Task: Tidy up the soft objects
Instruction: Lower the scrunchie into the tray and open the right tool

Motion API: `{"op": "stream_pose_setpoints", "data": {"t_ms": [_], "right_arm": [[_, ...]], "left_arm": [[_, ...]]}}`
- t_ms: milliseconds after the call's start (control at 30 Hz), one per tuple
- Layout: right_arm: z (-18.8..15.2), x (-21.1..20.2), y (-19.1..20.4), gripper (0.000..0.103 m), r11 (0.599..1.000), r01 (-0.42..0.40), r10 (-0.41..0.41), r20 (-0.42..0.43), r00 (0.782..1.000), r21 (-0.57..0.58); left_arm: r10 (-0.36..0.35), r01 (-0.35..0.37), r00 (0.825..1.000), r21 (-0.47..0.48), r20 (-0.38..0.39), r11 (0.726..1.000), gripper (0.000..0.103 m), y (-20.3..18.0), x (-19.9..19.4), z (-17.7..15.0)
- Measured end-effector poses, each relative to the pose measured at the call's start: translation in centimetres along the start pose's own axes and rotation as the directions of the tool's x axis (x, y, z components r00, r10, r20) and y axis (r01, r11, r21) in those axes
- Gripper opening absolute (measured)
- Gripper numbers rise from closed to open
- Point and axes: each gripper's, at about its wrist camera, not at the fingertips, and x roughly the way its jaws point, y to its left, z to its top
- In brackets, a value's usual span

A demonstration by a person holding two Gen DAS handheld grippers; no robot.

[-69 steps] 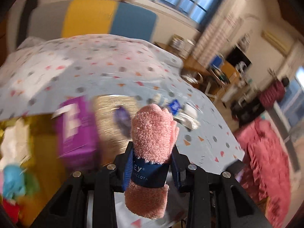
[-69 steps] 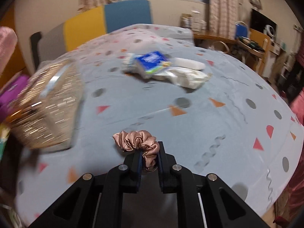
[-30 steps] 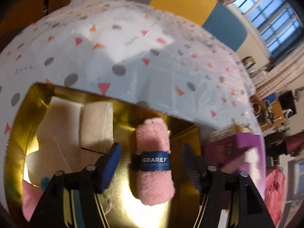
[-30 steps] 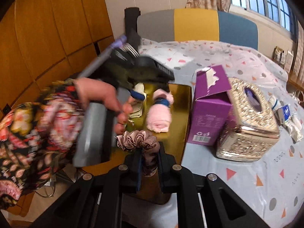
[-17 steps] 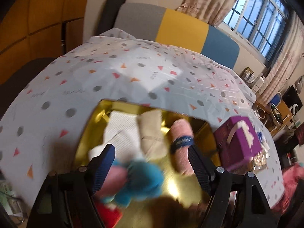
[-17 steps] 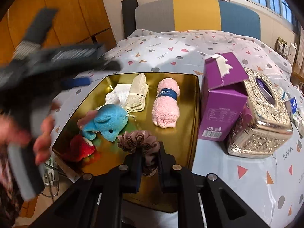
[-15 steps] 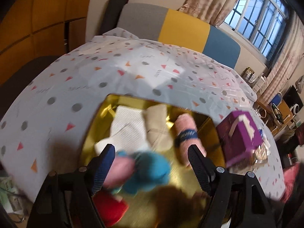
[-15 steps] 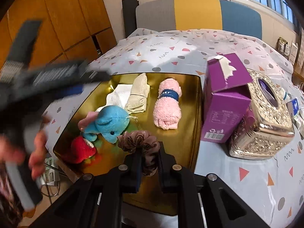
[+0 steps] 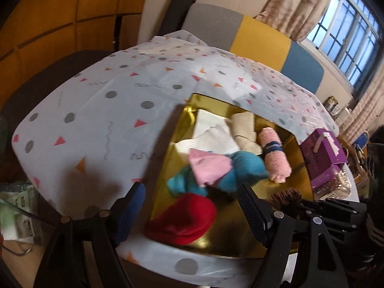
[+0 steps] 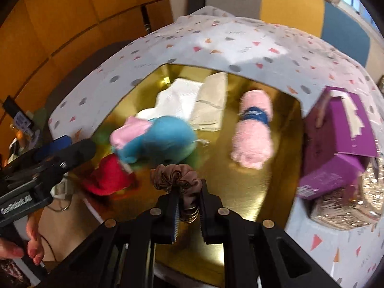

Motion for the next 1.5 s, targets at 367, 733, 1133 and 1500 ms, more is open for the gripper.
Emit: {"op": "stream_pose_setpoints", "data": {"t_ms": [367, 733, 1133, 1500], "right_arm": [[-0.5, 2.5, 4.0, 0.013, 0.997, -0.052, 0.046, -0.093, 0.995, -0.062], [0.3, 3.9, 6.0, 0.033, 0.991, 0.038, -0.053, -0.118, 0.992, -0.132], [1.3, 3.6, 7.2, 0.033, 0.985, 0.052, -0.069, -0.102, 0.992, -0.166], [2.0, 0.4, 6.6, 0.033, 0.98, 0.118, -0.121, -0.012, 0.993, -0.163]], "left_arm": [[0.052, -0.054, 0.998, -0.062, -0.021, 0.997, 0.081, 2.9, -0.1, -1.6], [0.062, -0.065, 0.997, -0.079, -0.043, 0.995, 0.081, 3.7, 0.0, -2.5], [0.073, -0.078, 0.996, -0.114, -0.051, 0.99, 0.081, 5.1, -0.2, -2.8], [0.077, -0.084, 0.995, -0.119, -0.061, 0.989, 0.081, 5.0, 0.0, -3.3]]}}
